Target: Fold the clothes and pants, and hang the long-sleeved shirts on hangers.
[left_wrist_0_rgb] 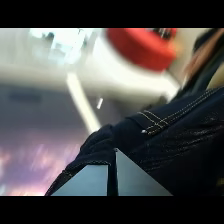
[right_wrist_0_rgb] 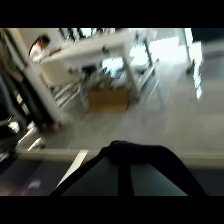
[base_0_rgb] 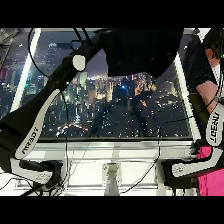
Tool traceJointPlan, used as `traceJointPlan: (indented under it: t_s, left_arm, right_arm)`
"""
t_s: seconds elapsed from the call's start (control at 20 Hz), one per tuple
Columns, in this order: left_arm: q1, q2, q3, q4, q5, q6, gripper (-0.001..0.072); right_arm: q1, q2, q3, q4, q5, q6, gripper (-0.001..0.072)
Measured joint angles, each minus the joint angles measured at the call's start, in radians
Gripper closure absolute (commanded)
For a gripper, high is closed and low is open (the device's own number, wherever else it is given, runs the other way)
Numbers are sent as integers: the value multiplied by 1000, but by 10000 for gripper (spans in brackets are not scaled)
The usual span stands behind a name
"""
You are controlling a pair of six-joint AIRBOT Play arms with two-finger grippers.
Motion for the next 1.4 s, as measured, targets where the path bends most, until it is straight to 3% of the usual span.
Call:
traceJointPlan:
  t_s: [0.25,0.55,0.95,1.4]
  left_arm:
    - [29,23,-29,11,-221,103,696]
    - [37,146,-216,85,-332,142,696]
    - [33,350,-550,107,-383,140,696]
    - [-61,610,-935,109,-389,12,696]
  right_arm:
    - [-16,7,-42,-49,322,129,699]
    - [-16,72,-109,-64,582,198,699]
    - [11,349,-605,-56,631,208,698]
    - [18,786,-1255,-56,626,337,698]
